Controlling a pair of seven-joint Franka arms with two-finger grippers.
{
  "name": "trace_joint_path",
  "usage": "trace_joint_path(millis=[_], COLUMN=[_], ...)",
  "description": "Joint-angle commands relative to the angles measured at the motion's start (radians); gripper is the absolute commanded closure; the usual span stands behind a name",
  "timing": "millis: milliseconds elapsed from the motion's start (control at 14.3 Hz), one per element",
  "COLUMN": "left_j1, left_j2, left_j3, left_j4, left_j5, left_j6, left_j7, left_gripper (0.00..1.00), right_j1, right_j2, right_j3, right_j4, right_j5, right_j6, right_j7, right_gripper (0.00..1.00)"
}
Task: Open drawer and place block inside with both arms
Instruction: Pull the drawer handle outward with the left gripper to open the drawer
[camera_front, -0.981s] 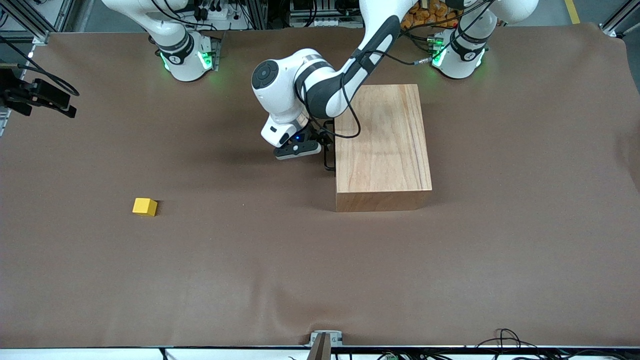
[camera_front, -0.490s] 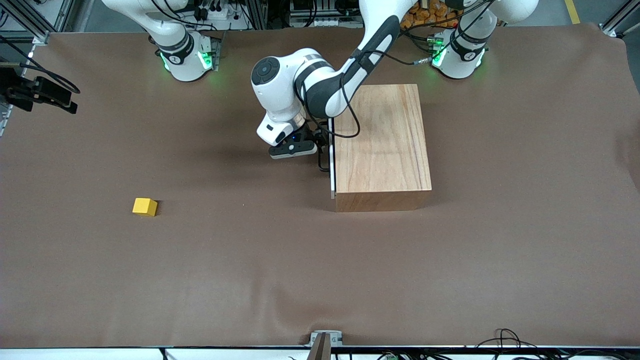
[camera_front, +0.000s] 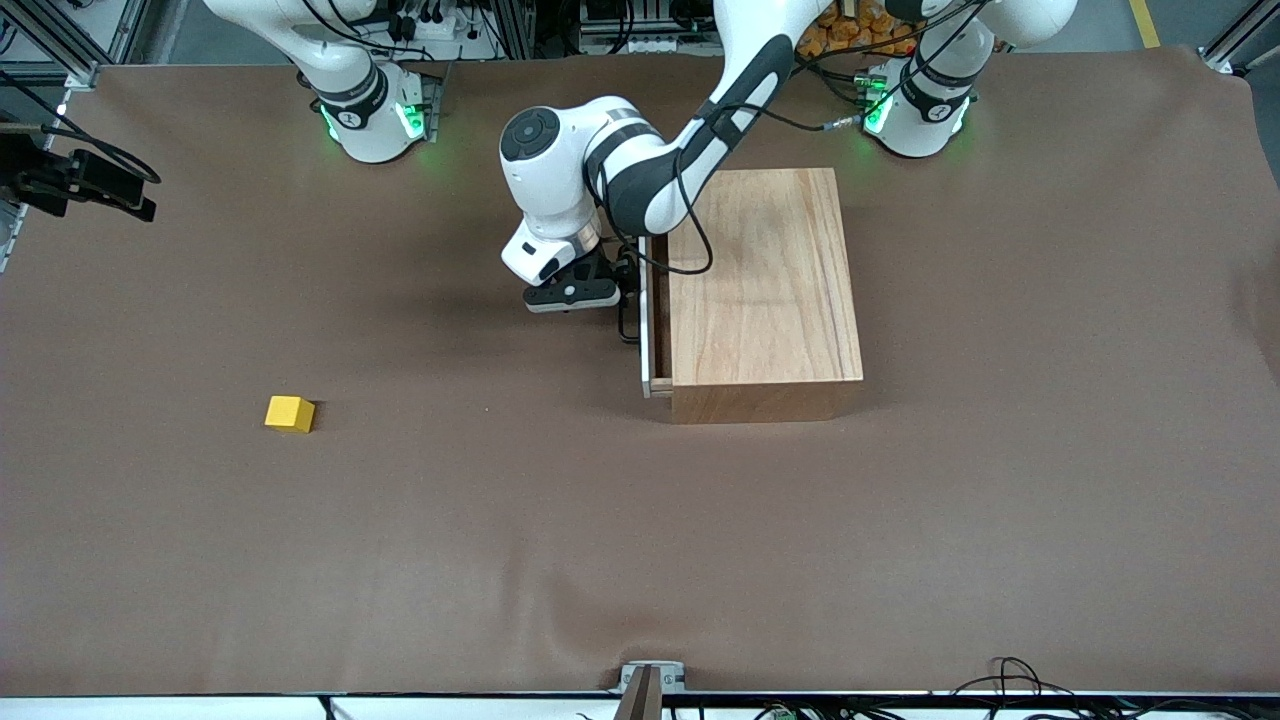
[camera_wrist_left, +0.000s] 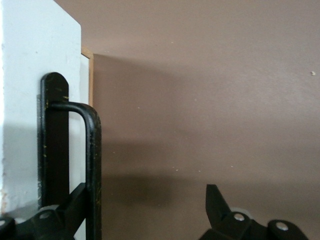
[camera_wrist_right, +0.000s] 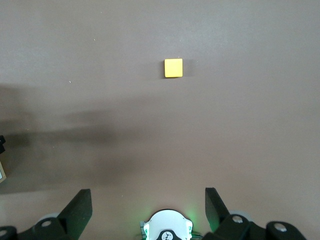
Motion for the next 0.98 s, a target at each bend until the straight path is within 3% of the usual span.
trace_joint_path(millis=[0, 911], left_j1=[-0.007, -0.026], left_j2=[0.018, 0.035], left_j3=[-0.004, -0.032], left_j4=[0.018, 0.029], left_j5=[-0.017, -0.017], left_j6=[0.045, 0.176], left_j7=[0.006, -0.002], left_gripper=[0.00, 0.00], right_j1=[-0.001, 0.000], right_j2=[-0.005, -0.005], right_j3=[0.001, 0.000], right_j4=[-0.005, -0.032], right_j5=[-0.015, -0.021], right_j6=[-0.005, -0.005], right_j7=[0.004, -0.004], right_gripper=[0.00, 0.00])
